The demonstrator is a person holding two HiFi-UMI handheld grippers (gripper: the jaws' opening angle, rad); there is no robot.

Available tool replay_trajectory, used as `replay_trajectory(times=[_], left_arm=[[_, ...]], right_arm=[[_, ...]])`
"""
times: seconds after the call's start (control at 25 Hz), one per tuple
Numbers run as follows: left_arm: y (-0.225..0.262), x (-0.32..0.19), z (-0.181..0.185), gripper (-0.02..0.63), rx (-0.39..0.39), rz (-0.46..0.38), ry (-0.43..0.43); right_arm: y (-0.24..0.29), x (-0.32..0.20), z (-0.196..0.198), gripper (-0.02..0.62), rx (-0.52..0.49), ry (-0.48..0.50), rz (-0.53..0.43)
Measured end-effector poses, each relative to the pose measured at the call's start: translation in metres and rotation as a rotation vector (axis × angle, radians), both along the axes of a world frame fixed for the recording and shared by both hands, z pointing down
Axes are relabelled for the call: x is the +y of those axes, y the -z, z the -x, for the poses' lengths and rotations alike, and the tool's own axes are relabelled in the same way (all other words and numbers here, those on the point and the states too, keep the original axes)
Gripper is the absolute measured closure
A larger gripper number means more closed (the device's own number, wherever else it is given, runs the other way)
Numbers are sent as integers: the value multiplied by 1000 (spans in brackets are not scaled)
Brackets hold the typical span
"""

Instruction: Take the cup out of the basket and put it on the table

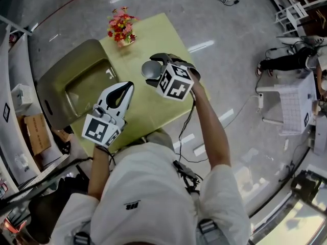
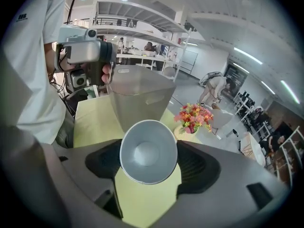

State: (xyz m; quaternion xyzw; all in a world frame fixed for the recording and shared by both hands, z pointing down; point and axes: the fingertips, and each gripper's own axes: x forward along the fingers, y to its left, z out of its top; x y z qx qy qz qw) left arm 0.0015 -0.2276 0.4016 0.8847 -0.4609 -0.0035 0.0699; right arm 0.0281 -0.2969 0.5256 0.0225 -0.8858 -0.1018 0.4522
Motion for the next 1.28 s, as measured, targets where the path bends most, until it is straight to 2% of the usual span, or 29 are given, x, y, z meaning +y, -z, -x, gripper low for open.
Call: replay_trajectory(times=[0.56,1.28], left_arm=[[-17,-8,-31,592,-13,25,-52],[-49,-21,-55,592,-23,70,-85]], right_arm=[[-49,-4,-31,245,42,-71,30],[-109,-2,-47,244,74,-124,77]])
